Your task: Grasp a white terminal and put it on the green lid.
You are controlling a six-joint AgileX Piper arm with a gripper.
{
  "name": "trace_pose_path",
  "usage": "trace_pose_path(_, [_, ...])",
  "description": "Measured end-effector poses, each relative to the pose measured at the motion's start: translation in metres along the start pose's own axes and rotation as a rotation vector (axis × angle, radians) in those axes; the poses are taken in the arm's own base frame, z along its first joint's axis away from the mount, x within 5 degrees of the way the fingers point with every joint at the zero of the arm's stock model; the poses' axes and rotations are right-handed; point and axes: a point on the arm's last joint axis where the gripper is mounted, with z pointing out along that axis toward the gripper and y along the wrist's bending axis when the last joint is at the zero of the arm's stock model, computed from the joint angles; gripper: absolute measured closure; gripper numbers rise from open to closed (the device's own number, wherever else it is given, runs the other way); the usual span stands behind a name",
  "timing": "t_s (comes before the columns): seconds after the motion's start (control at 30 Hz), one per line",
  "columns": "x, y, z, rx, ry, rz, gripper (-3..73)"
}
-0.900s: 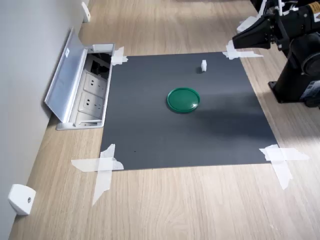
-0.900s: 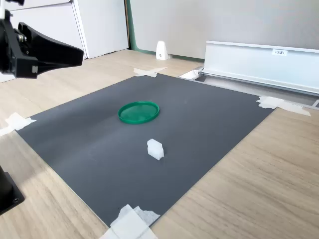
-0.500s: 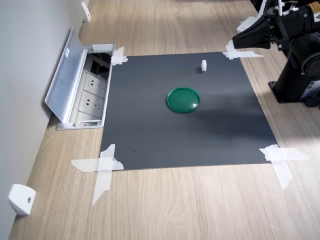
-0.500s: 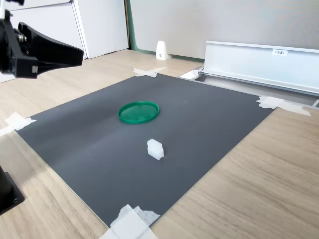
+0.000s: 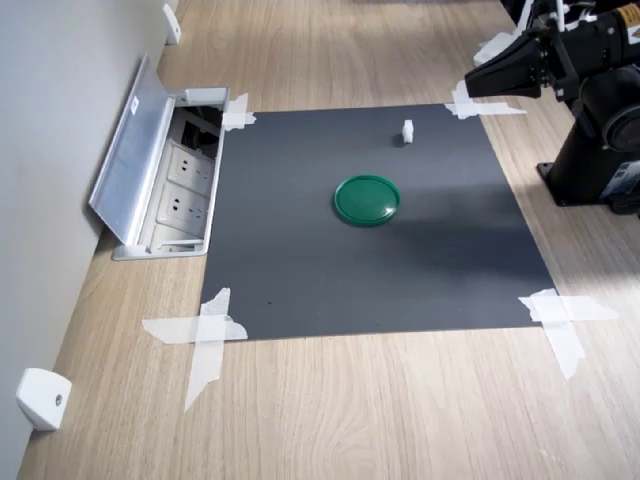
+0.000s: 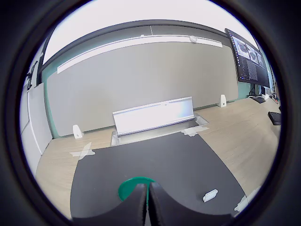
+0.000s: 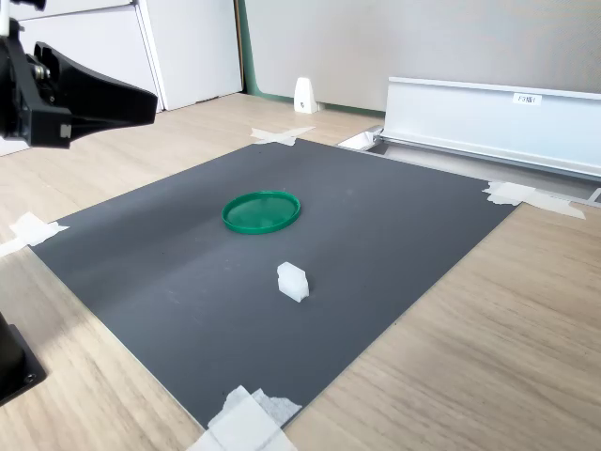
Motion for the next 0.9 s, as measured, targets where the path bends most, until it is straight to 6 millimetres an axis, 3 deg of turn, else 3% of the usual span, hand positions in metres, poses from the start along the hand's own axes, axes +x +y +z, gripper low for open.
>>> trace_pose_path(0.5, [-0.008, 0.001, 0.005, -0.002, -0.032, -0.028, 70.3])
trace_pose_path(0.67, [-0.03, 0.005, 0.02, 0.023, 0.057, -0.107, 70.3])
trace_pose_path(0.9, [-0.077, 0.014, 0.049, 0.047, 0.189, -0.136, 70.3])
